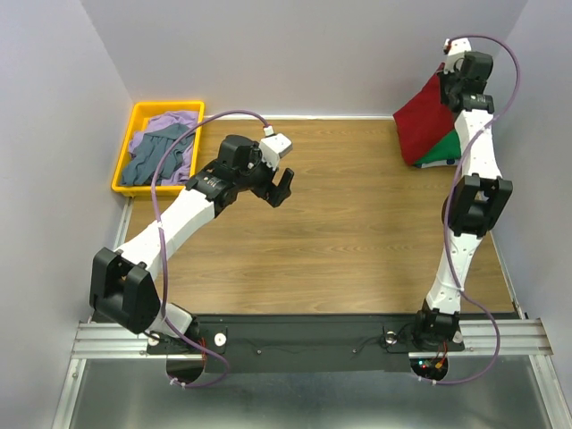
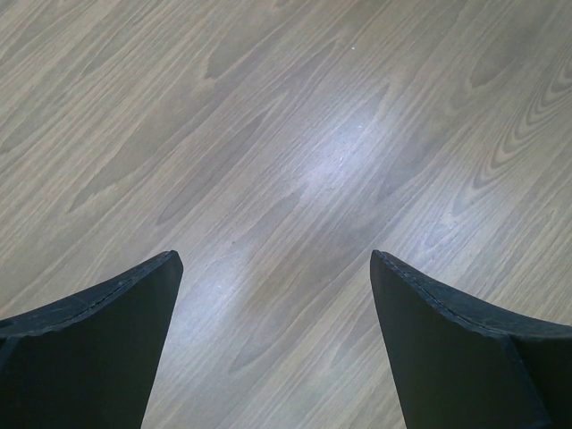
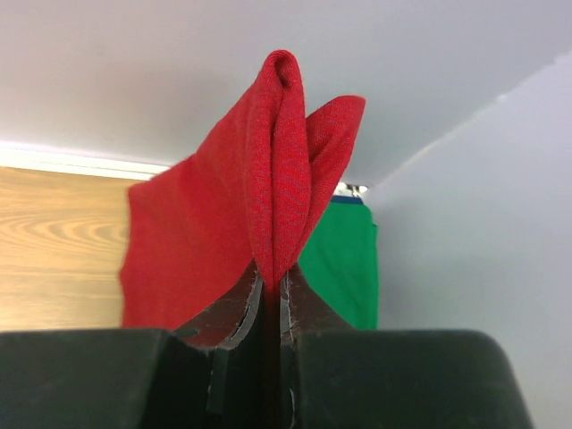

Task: Fold and stack the t-shirts
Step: Neatly place the folded tshirt to the corner

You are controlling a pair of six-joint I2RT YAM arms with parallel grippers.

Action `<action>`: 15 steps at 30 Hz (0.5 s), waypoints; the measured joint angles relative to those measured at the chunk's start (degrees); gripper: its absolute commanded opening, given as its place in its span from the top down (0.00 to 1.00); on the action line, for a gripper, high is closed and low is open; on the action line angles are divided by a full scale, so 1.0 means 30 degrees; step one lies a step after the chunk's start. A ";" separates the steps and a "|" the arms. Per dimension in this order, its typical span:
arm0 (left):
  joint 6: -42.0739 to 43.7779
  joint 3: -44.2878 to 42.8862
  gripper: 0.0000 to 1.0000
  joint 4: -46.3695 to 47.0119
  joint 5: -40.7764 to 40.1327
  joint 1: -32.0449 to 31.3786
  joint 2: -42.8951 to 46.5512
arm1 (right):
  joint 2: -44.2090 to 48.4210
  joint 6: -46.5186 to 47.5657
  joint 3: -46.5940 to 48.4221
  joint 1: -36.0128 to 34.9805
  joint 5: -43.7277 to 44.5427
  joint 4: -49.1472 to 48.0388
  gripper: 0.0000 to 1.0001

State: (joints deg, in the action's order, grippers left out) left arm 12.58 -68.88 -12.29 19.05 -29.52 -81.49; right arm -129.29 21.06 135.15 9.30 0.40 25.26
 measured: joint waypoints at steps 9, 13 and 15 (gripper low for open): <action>-0.0015 -0.0007 0.01 -0.0189 0.0015 0.0000 -0.0138 | -0.1581 0.0627 0.0372 0.1297 -0.0525 -0.0007 1.00; -0.0015 -0.0007 0.01 -0.0350 0.0000 0.0000 -0.0211 | -0.2514 0.0998 0.0947 0.1639 -0.0568 -0.0087 0.99; -0.0015 -0.0007 0.01 -0.0415 0.0000 0.0000 -0.0211 | -0.2805 0.1209 0.0998 0.1770 -0.0568 -0.0146 0.99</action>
State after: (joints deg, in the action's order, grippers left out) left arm 12.53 -68.90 -13.54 19.05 -29.52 -82.13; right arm -137.71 24.69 138.15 14.61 -1.30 24.82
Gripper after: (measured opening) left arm 0.985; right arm 0.104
